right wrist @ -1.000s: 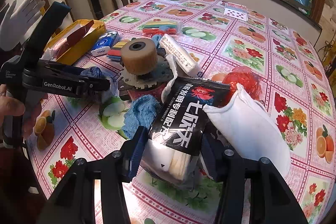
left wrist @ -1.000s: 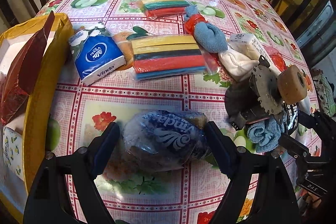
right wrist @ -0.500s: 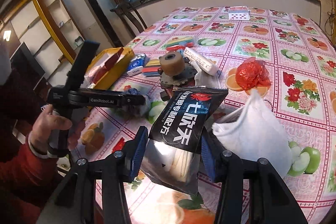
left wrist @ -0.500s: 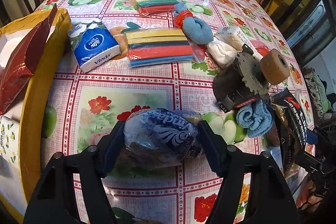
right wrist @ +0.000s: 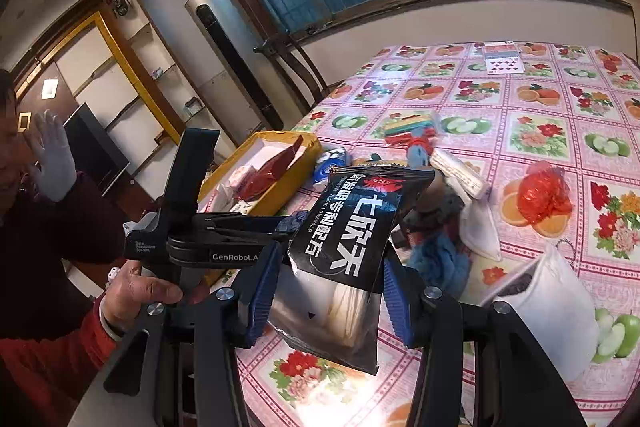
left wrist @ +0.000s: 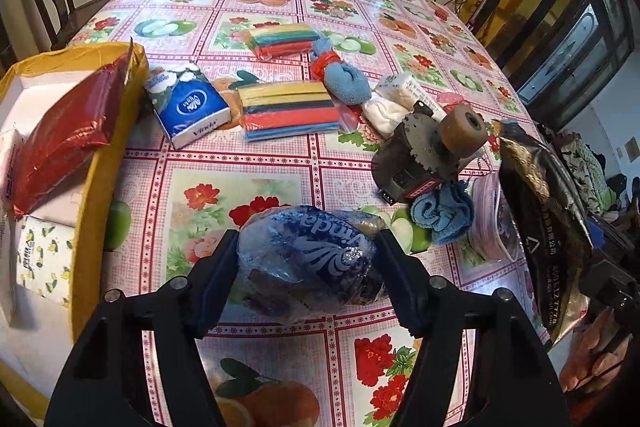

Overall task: Organize soft objects
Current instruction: 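Lift the blue Vinda bag with the left gripper while the right grasps the black printed bag, then lower the blue Vinda bag and black printed bag into the yellow box and open both grippers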

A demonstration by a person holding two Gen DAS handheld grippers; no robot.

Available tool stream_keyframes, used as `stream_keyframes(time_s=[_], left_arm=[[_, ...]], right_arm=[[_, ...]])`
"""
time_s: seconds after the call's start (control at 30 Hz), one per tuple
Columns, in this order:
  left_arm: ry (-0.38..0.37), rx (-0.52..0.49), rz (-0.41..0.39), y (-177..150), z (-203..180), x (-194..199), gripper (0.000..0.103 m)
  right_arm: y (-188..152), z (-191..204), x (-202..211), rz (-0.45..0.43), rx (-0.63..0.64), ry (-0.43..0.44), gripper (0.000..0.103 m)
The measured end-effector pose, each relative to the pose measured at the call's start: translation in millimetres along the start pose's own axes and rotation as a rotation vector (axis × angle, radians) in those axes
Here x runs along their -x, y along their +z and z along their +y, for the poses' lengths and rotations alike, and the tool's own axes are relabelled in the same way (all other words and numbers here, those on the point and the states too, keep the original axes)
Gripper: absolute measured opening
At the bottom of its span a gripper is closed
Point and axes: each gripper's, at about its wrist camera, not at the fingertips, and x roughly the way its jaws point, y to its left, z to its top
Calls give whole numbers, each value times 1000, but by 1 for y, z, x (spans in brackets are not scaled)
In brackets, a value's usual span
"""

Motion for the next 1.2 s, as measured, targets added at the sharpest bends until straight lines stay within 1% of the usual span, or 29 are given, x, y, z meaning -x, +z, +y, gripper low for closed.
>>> stream_keyframes(time_s=[0.07, 0.17, 0.27, 0.33, 0.4, 0.5, 0.6, 0.7, 0.73, 0.77, 0.8, 0.83, 0.87, 0.9, 1.03, 1.1, 1.2], left_arm=[[5, 5, -23, 4, 6, 13, 67], [45, 34, -67, 10, 28, 35, 67], [120, 68, -101, 13, 60, 53, 67], [174, 113, -108, 13, 90, 62, 67], [244, 160, -128, 10, 120, 72, 67], [319, 239, -144, 2, 163, 82, 67], [382, 279, -140, -6, 189, 84, 67], [401, 311, -115, -12, 206, 77, 68], [410, 326, -115, -15, 211, 77, 72], [412, 334, -122, -18, 214, 76, 77], [418, 338, -124, -20, 214, 77, 82], [420, 343, -129, -22, 215, 79, 84], [421, 345, -138, -23, 214, 81, 84], [420, 344, -149, -23, 212, 84, 84], [401, 313, -187, -21, 194, 94, 84], [387, 286, -204, -20, 178, 97, 85], [342, 240, -213, -17, 153, 95, 85]], right_arm=[[11, 14, -10, -2, 22, 19, 50], [28, 34, -33, 1, 52, 55, 50], [45, 59, -68, 27, 77, 105, 50], [55, 77, -97, 49, 94, 127, 50], [62, 96, -131, 82, 96, 159, 50], [67, 122, -181, 135, 108, 187, 50], [65, 143, -228, 185, 121, 181, 50], [58, 147, -257, 223, 101, 178, 52], [57, 145, -259, 220, 80, 185, 53], [56, 142, -259, 217, 56, 190, 56], [55, 139, -256, 213, 37, 200, 57], [55, 135, -250, 202, 32, 205, 64], [55, 133, -243, 186, 32, 202, 73], [55, 130, -233, 169, 35, 191, 76], [54, 115, -183, 97, 49, 169, 77], [54, 103, -152, 58, 48, 140, 77], [52, 77, -106, 9, 25, 106, 80]])
